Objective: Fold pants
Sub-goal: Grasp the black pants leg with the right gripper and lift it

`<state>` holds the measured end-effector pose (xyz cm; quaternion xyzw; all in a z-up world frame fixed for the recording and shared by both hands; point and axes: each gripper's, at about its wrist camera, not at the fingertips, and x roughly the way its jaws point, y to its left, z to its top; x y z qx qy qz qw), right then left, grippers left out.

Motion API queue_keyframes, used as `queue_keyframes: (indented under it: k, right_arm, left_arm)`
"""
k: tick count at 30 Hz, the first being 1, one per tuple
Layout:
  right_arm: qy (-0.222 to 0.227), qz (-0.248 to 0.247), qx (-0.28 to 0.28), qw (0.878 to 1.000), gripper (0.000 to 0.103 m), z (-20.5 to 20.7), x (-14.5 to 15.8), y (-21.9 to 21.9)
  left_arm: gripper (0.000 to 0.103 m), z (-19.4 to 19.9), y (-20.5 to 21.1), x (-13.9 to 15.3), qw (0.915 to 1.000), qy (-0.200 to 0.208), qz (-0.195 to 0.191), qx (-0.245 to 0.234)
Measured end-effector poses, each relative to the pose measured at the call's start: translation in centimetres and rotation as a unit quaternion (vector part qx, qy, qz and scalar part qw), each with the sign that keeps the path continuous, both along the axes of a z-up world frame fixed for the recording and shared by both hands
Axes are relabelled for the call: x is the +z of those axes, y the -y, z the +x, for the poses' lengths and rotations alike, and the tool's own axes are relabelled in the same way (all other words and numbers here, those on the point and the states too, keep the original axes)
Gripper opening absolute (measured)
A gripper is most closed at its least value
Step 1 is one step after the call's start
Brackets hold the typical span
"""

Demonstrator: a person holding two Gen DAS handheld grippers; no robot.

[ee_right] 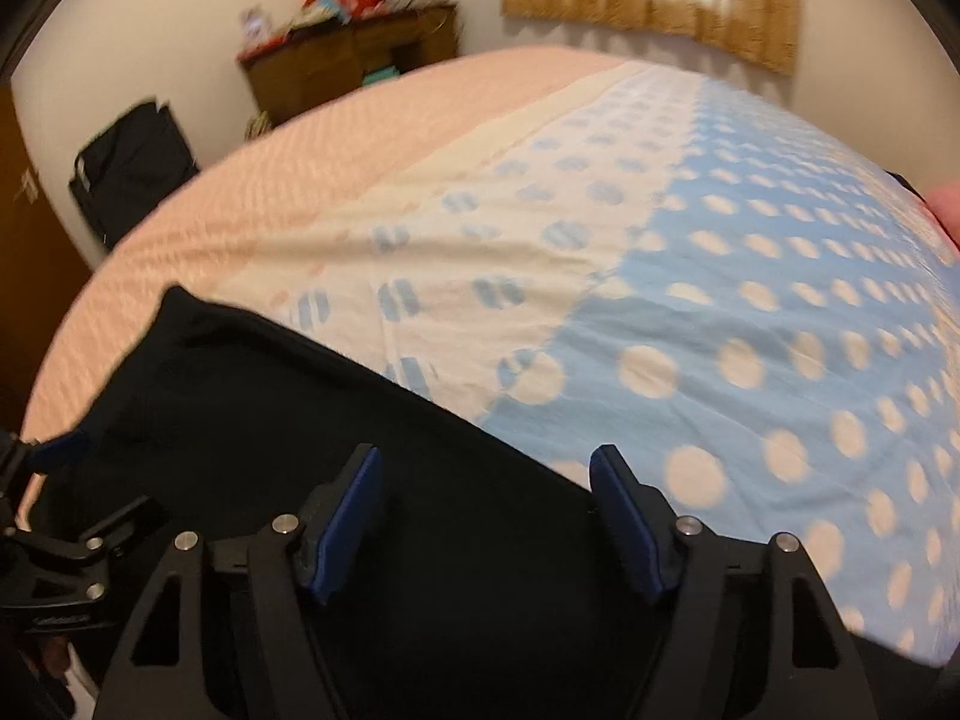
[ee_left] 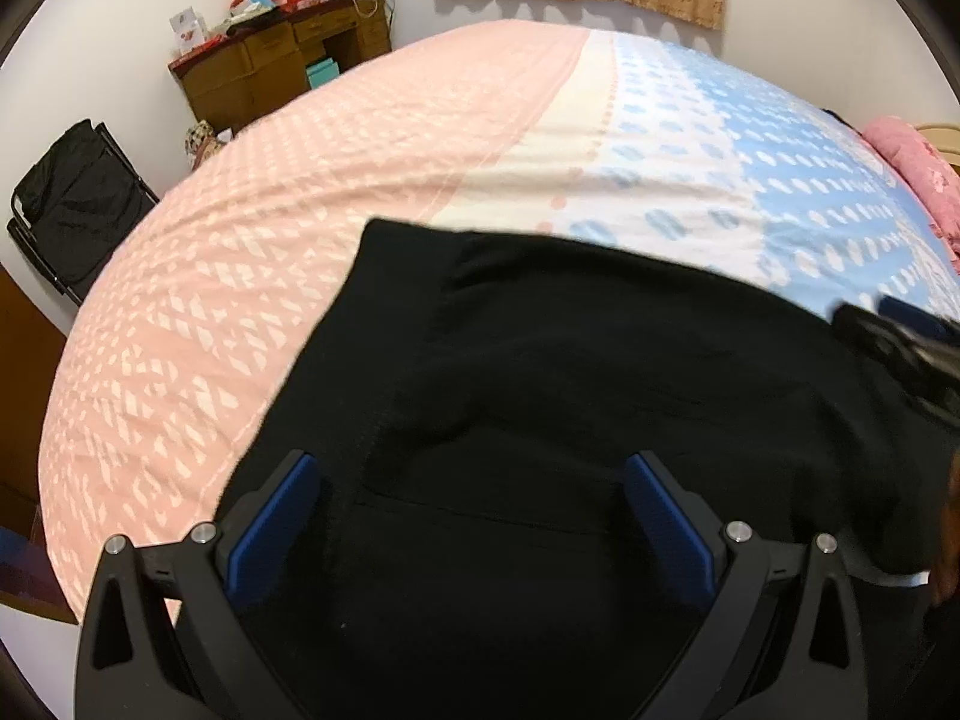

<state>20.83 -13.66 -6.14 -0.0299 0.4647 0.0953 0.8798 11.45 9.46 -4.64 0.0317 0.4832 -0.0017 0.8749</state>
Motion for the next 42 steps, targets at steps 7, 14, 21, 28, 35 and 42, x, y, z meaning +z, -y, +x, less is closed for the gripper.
queue_keyframes:
  k: [7,14,21,28,35,42]
  right_arm:
    - [0.015,0.008,0.037,0.999,0.033,0.1,-1.1,-0.5]
    - [0.074,0.009,0.057,0.996,0.006,-3.4,2.7,-1.9]
    - [0.145,-0.021,0.131,0.98,0.006,-13.7,6.4,-6.0]
    - [0.184,-0.078,0.157,0.967,0.006,-22.4,2.9,-10.4]
    - [0.189,-0.112,0.154,0.963,0.005,-25.6,-1.0,-12.9]
    - [0.208,-0.135,0.144,0.958,0.005,-27.3,-1.5,-13.0]
  left_arm:
    - [0.103,0.8,0.1,-1.3,0.9998,0.0,0.017,-0.009]
    - [0.103,0.3,-0.7,-0.8,0.9998,0.002,0.011,-0.014]
    - [0.103,-2.8,-4.4,1.6,0.9994,0.016,-0.029,-0.005]
    - [0.103,-5.6,-7.2,5.3,0.9965,0.058,-0.06,-0.001]
    - [0.103,-6.1,-5.0,6.1,0.9933,0.043,-0.104,-0.024]
    - [0.103,-4.0,-2.5,4.2,0.9937,0.002,-0.11,-0.02]
